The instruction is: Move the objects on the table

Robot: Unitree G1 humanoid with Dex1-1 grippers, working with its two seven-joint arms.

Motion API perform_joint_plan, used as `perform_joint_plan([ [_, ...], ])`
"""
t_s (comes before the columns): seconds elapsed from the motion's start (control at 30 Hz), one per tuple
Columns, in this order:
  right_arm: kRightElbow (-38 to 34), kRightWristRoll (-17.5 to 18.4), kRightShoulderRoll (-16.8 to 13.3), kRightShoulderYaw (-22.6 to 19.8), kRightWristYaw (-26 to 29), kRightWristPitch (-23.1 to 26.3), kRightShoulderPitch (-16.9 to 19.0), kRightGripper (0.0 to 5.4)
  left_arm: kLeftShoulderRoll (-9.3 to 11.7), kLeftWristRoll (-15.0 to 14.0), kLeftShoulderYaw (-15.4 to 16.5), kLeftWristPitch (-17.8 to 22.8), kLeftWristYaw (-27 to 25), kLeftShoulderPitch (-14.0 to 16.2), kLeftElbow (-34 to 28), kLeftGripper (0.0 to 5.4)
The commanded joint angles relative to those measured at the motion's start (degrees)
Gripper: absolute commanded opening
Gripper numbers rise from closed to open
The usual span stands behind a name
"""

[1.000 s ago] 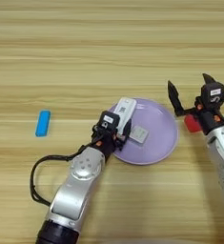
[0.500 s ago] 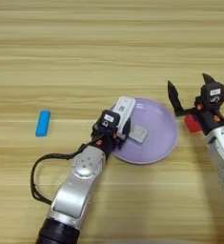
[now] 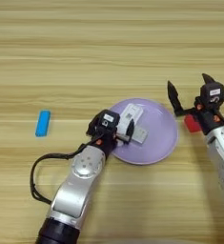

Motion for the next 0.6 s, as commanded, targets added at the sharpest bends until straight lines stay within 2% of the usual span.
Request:
perform_joint_plan([
  [0.03, 0.31, -0.4, 0.03, 0.17, -0.38, 0.49, -0.46, 5.4, -0.29, 0.27, 0.64, 0.34, 0.38, -0.24, 0.33, 4.94],
  [0.23, 0.53, -0.4, 0.02, 0.16, -0.35, 0.41, -0.52, 5.4, -0.53, -0.53, 1.71, -1.22, 0.11, -0.43, -0.17, 5.38],
  [0.6, 1.02, -0.28, -0.01, -0.45, -0.75, 0.17, -0.69, 5.4, -1.37, -2.85, 5.52, -7.72, 0.35, -0.79, -1.62, 5.38],
])
